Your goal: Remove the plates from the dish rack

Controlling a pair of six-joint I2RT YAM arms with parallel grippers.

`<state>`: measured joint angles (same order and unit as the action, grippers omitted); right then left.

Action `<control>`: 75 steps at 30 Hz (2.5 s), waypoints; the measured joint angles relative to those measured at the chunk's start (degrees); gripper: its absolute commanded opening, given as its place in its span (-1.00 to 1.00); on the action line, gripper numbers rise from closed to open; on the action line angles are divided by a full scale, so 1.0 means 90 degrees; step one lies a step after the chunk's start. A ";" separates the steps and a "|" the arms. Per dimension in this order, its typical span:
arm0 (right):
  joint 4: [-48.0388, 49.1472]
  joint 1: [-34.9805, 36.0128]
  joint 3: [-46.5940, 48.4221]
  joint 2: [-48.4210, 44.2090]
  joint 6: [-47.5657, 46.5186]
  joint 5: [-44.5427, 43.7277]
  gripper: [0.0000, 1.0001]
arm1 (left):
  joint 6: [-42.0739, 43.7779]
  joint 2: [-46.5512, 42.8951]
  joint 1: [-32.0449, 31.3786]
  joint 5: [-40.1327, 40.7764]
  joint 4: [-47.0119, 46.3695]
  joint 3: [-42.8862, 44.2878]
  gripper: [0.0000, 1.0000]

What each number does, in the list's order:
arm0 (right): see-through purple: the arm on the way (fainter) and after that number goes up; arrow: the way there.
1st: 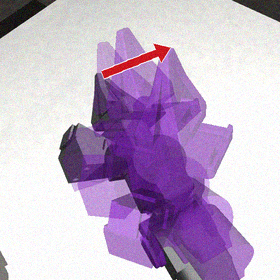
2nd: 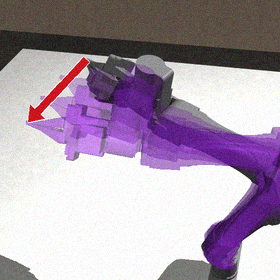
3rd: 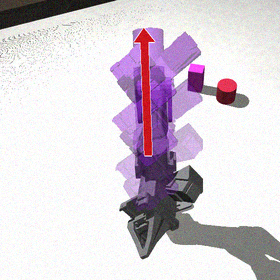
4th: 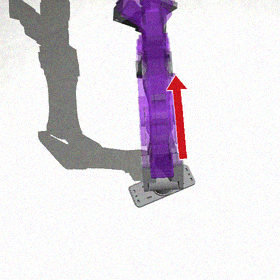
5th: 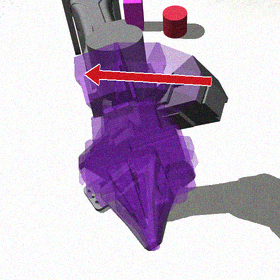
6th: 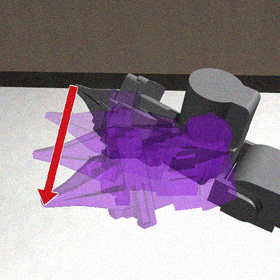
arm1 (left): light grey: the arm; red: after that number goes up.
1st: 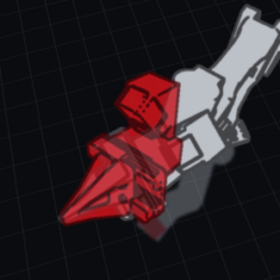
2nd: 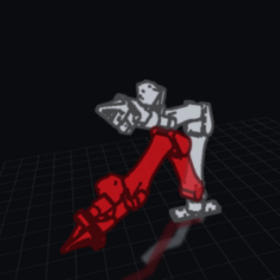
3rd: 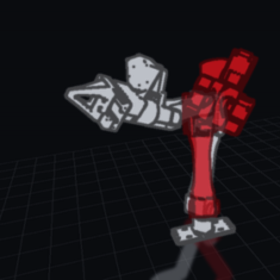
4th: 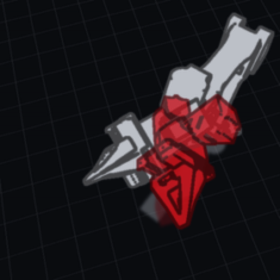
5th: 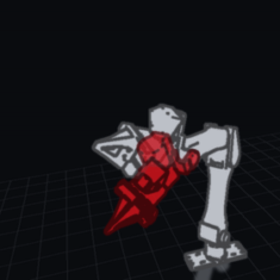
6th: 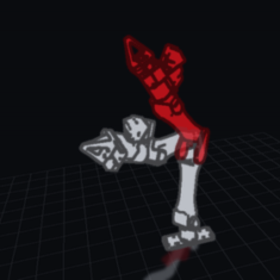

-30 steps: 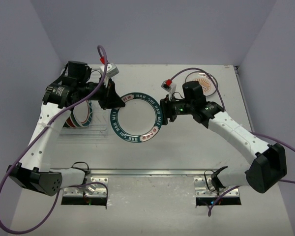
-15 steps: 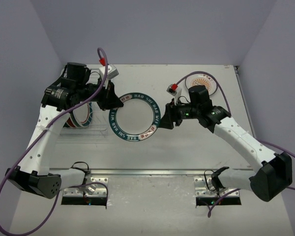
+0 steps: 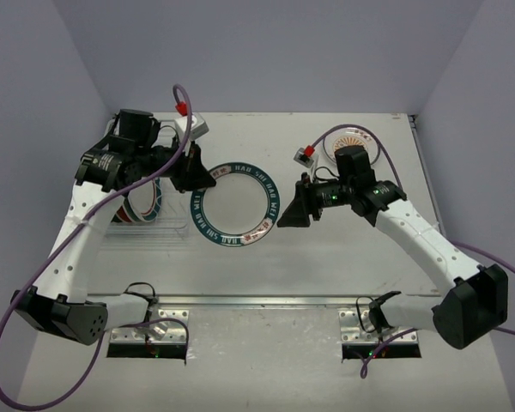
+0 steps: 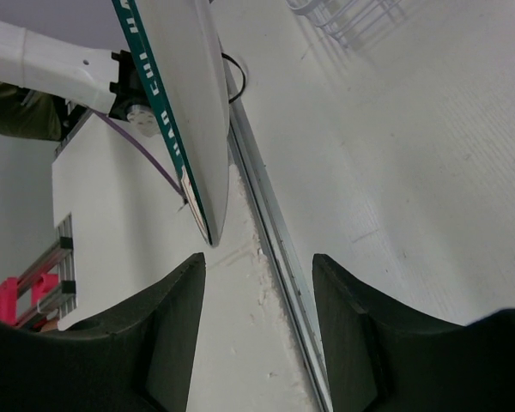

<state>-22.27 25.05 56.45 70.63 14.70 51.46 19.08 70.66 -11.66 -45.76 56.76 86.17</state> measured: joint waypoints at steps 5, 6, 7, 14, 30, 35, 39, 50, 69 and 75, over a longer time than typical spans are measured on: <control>-0.0060 0.0172 0.0320 0.0447 0.0002 0.0151 0.06 | 0.0167 0.0055 0.0000 0.0009 0.0038 -0.0090 -1.00; -0.0059 0.0194 0.0351 0.0485 0.0004 0.0153 0.06 | 0.0193 0.0055 0.0000 0.0011 0.0057 -0.0127 -1.00; -0.0058 0.0216 0.0381 0.0523 0.0006 0.0154 0.05 | 0.0219 0.0055 0.0000 0.0011 0.0076 -0.0163 -1.00; -0.0006 0.0380 0.0546 0.0807 0.0020 0.0023 -0.09 | 0.0403 0.0055 -0.0002 0.0021 0.0165 -0.0501 -1.00; -0.0216 0.0971 0.0558 0.1234 -0.0022 -0.0456 -1.00 | 0.0449 0.0046 -0.0073 0.0289 -0.0059 -0.0665 0.45; -0.0320 0.0886 0.0558 0.1208 0.0002 -0.0371 -1.00 | 0.0000 0.0048 -0.0073 0.0923 -0.0457 -0.0793 1.00; -0.0337 0.0268 0.0556 0.1144 0.0162 -0.0337 -1.00 | -0.0294 0.0048 -0.0052 0.1526 -0.0748 -0.0794 1.00; 0.0450 -0.3036 0.0594 0.1989 0.1751 -0.0816 -1.00 | -0.1277 -0.0107 0.0918 0.2674 -0.1539 -0.0789 1.00; 0.0819 -0.4729 0.3282 0.5675 0.4040 -0.1219 -1.00 | -0.1680 -0.0709 0.0918 0.2655 -0.2009 -0.1472 1.00; 0.0753 -0.4779 0.3666 0.6335 0.4351 -0.1088 -0.62 | -0.1697 -0.0871 0.0918 0.2715 -0.2016 -0.1546 1.00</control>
<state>-15.50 -17.96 89.45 127.65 53.85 41.66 3.80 62.82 -3.40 -21.33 38.61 72.26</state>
